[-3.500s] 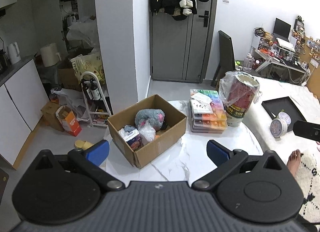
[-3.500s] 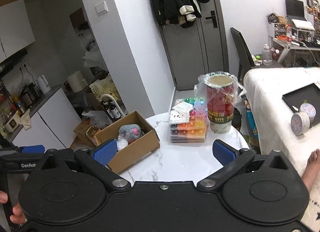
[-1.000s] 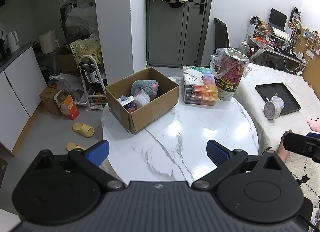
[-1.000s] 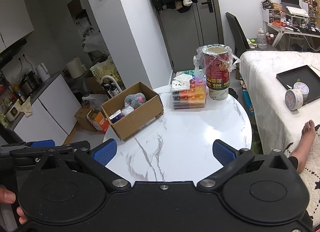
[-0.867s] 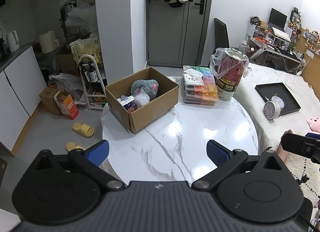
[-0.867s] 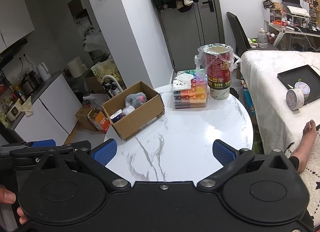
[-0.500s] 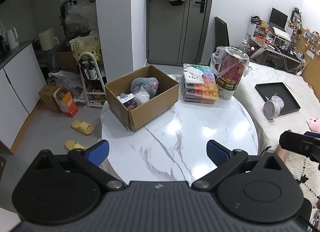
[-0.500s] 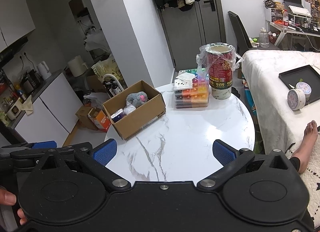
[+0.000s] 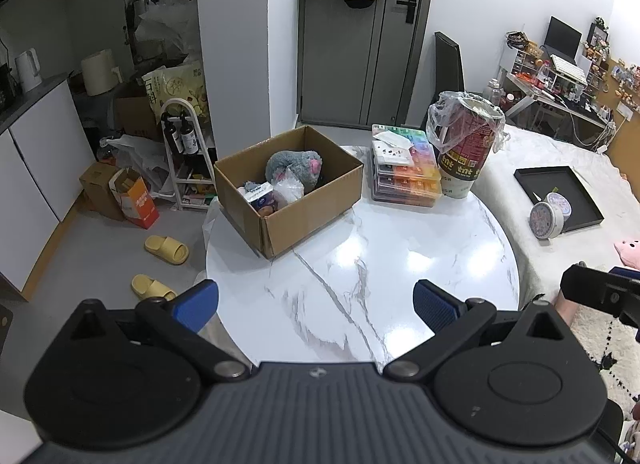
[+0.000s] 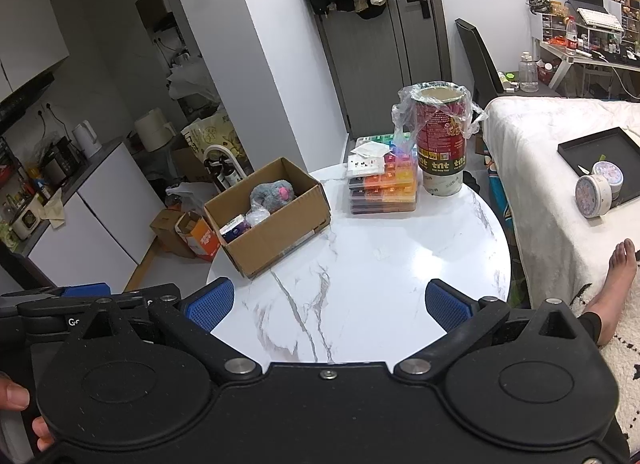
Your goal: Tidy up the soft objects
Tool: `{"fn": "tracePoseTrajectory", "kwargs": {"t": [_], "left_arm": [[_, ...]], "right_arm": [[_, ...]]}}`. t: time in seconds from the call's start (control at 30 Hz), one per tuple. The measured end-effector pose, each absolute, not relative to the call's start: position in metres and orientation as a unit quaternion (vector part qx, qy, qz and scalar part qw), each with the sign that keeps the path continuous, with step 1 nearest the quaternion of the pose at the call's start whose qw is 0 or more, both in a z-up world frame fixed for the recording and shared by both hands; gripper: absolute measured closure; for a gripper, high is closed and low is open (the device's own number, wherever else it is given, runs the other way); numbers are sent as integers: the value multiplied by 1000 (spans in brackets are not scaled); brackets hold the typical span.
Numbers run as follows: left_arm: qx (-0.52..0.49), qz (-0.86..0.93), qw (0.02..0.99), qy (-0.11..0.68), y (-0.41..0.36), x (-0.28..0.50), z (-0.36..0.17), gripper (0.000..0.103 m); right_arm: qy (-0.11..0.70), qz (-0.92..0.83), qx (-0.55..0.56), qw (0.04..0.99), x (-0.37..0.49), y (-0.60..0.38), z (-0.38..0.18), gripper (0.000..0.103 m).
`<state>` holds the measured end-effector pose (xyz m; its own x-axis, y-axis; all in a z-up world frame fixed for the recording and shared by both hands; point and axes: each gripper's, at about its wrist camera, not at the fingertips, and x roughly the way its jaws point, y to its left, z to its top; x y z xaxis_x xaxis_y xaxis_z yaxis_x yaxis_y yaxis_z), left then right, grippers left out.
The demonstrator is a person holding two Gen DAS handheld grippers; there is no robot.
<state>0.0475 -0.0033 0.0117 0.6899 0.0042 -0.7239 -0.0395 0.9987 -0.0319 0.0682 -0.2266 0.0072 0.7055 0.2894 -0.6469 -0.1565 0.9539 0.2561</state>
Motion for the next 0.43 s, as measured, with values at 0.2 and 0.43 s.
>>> {"fn": "tracePoseTrajectory", "kwargs": {"t": [0.2, 0.43], "left_arm": [[-21, 6, 920, 391, -4, 46, 12, 0], [-19, 3, 922, 388, -7, 45, 10, 0]], "right_arm": [[366, 122, 95, 918, 70, -226, 5, 0], [369, 124, 102, 916, 71, -228, 0, 0]]}}
